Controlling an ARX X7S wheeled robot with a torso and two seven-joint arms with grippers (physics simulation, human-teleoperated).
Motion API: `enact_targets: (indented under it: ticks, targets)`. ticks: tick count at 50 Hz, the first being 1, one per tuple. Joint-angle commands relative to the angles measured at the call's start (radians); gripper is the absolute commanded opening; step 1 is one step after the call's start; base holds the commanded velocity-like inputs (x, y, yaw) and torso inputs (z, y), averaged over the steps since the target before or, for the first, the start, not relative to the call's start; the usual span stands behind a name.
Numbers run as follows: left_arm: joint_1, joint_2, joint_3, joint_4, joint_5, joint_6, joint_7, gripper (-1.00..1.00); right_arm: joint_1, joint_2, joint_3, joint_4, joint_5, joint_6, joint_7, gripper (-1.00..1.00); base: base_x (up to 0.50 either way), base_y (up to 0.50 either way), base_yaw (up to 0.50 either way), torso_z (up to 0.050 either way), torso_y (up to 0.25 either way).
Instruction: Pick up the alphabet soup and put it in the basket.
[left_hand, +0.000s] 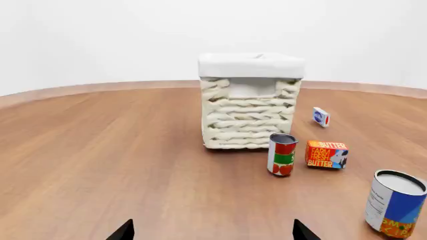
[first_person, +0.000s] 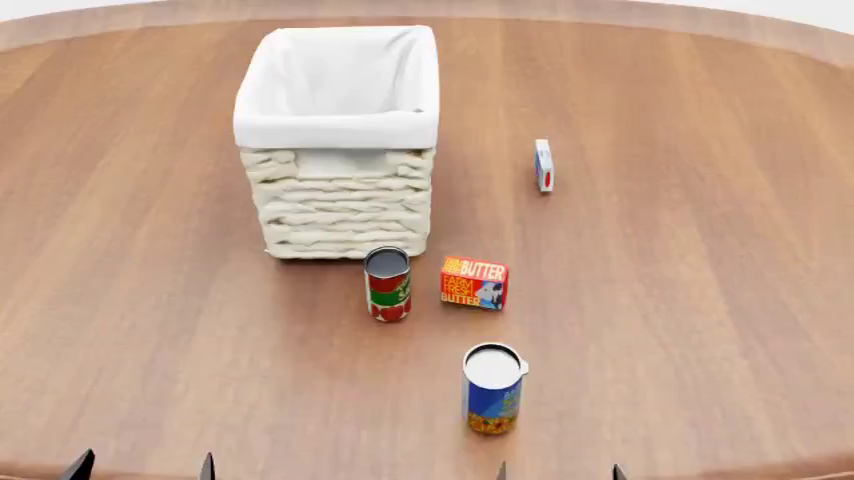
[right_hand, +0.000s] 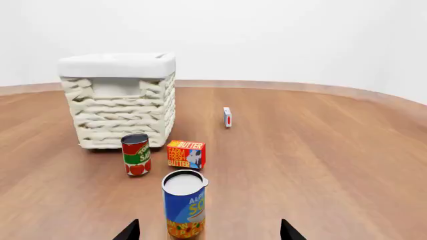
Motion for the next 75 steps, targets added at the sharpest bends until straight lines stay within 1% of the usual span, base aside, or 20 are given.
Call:
enact_targets:
  ticks: [1,5,7,11,13,15,16,19,23,24,25,26,27,29,32,33,37,41,43,75]
  targets:
    - [0.000,-0.010,0.011,0.000,0.000,0.000,-0.011,1.00,0.000,0.009,0.000,0.000,0.009,0.000,0.000,1.00,0.00,0.00,0.00,0.000,0.000]
    - [0.005,-0.027,0.025,0.052,-0.024,-0.036,-0.022,1.00,-0.020,0.028,-0.028,-0.094,0.012,0.027,0.031,1.00,0.00,0.00,0.00,0.000,0.000]
    - [0.011,-0.034,0.033,0.077,-0.008,-0.045,-0.046,1.00,-0.025,0.036,-0.032,-0.127,0.005,0.042,0.050,1.00,0.00,0.00,0.00,0.000,0.000]
    - [0.041,-0.050,0.044,0.206,0.002,-0.095,-0.067,1.00,-0.062,0.050,-0.031,-0.262,0.019,0.081,0.065,1.00,0.00,0.00,0.00,0.000,0.000]
    - [0.059,-0.057,0.050,0.256,0.009,-0.093,-0.076,1.00,-0.078,0.057,-0.037,-0.315,0.002,0.088,0.080,1.00,0.00,0.00,0.00,0.000,0.000]
    - [0.077,-0.060,0.051,0.314,0.004,-0.108,-0.083,1.00,-0.090,0.060,-0.033,-0.375,0.023,0.122,0.080,1.00,0.00,0.00,0.00,0.000,0.000]
    - [0.093,-0.064,0.053,0.368,0.001,-0.125,-0.082,1.00,-0.100,0.065,-0.036,-0.422,0.003,0.137,0.094,1.00,0.00,0.00,0.00,0.000,0.000]
    - [0.114,-0.071,0.058,0.443,0.000,-0.155,-0.089,1.00,-0.102,0.075,-0.034,-0.498,0.007,0.187,0.101,1.00,0.00,0.00,0.00,0.000,0.000]
    - [0.137,-0.080,0.061,0.519,-0.002,-0.171,-0.098,1.00,-0.122,0.083,-0.038,-0.527,0.014,0.173,0.106,1.00,0.00,0.00,0.00,0.000,0.000]
    - [0.149,-0.082,0.063,0.561,0.015,-0.176,-0.111,1.00,-0.124,0.085,-0.037,-0.566,0.019,0.206,0.109,1.00,0.00,0.00,0.00,0.000,0.000]
    - [0.154,-0.085,0.067,0.576,0.030,-0.178,-0.119,1.00,-0.129,0.086,-0.038,-0.571,0.017,0.199,0.112,1.00,0.00,0.00,0.00,0.000,0.000]
    - [0.166,-0.087,0.063,0.617,0.007,-0.193,-0.112,1.00,-0.139,0.090,-0.040,-0.599,0.017,0.199,0.113,1.00,0.00,0.00,0.00,0.000,0.000]
    - [0.171,-0.088,0.062,0.634,0.001,-0.205,-0.112,1.00,-0.134,0.091,-0.040,-0.647,0.019,0.249,0.116,1.00,0.00,0.00,0.00,0.000,0.000]
    - [0.184,-0.092,0.063,0.667,0.014,-0.201,-0.123,1.00,-0.150,0.095,-0.045,-0.659,0.015,0.230,0.120,1.00,0.00,0.00,0.00,0.000,0.000]
    - [0.201,-0.099,0.061,0.716,0.006,-0.210,-0.127,1.00,-0.167,0.102,-0.051,-0.710,0.009,0.239,0.126,1.00,0.00,0.00,0.00,0.000,0.000]
    - [0.220,-0.100,0.058,0.763,-0.002,-0.214,-0.128,1.00,-0.179,0.103,-0.054,-0.757,-0.002,0.260,0.134,1.00,0.00,0.00,0.00,0.000,0.000]
    - [0.239,-0.106,0.058,0.816,0.007,-0.216,-0.138,1.00,-0.199,0.108,-0.060,-0.821,-0.003,0.276,0.142,1.00,0.00,0.00,0.00,0.000,0.000]
    - [0.243,-0.115,0.060,0.816,0.003,-0.201,-0.143,1.00,-0.202,0.112,-0.057,-0.837,0.022,0.286,0.144,1.00,0.00,0.00,0.00,0.000,0.000]
    - [0.242,-0.118,0.063,0.810,0.002,-0.196,-0.146,1.00,-0.211,0.114,-0.053,-0.832,0.045,0.264,0.139,1.00,0.25,0.00,0.00,0.000,0.000]
    - [0.238,-0.151,0.092,0.790,-0.028,-0.194,-0.184,1.00,-0.205,0.146,-0.084,-0.816,0.069,0.273,0.186,1.00,0.50,0.00,0.00,0.000,0.000]
